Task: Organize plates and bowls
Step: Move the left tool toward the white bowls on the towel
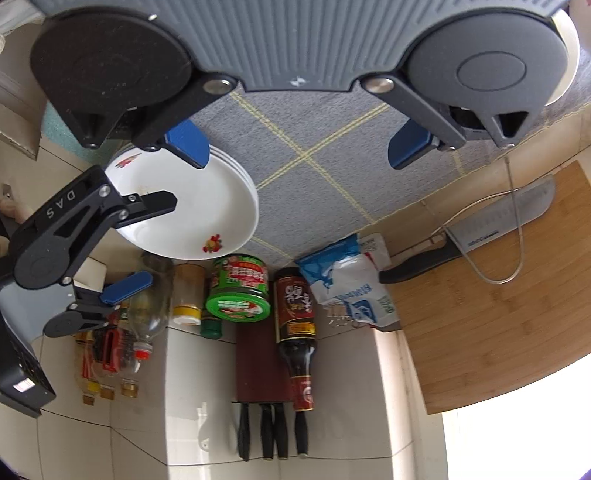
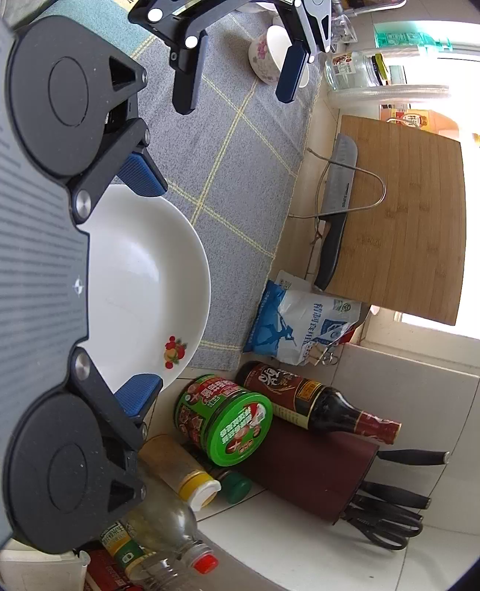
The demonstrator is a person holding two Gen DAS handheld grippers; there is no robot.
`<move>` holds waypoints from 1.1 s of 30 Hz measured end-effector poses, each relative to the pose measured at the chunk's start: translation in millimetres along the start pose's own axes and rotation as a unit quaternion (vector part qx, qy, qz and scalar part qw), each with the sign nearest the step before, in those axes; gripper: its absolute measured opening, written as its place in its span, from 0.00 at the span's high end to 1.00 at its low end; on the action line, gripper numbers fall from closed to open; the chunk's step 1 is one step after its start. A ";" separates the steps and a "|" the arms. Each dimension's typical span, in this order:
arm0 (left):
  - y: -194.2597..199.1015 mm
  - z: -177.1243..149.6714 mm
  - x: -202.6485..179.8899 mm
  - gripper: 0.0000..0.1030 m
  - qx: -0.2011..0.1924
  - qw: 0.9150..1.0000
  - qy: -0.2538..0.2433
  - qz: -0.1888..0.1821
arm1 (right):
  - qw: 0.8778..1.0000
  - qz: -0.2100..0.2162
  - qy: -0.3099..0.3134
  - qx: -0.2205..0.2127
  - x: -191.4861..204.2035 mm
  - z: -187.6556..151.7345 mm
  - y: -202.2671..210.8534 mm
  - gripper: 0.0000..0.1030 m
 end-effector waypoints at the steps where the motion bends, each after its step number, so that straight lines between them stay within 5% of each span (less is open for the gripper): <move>1: 4.6 -0.5 3.2 0.01 0.001 1.000 0.003 0.013 | 1.000 0.004 0.006 -0.005 5.1 1.0 0.0 0.00; 12: 68.0 -34.1 48.1 0.01 0.017 0.996 0.044 0.073 | 0.997 0.066 0.014 -0.028 94.0 2.6 -0.3 0.00; 21: 127.2 -73.4 114.0 0.01 0.024 0.994 0.072 0.078 | 0.995 0.093 -0.016 -0.011 200.9 5.9 -8.4 0.00; 33: 170.4 -115.7 191.0 0.01 0.061 0.988 0.073 0.121 | 0.983 0.178 0.039 -0.024 328.6 23.8 -36.6 0.00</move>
Point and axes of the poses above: each gripper's, at about its wrist camera, not at the fingertips, and y roughly against the way its jaws point, x to its left, z to its top, the point moved 2 cm from there along -y, roughly the way its jaws point, and after that the axes turned 13 degrees about -x, right-handed, at the moved point
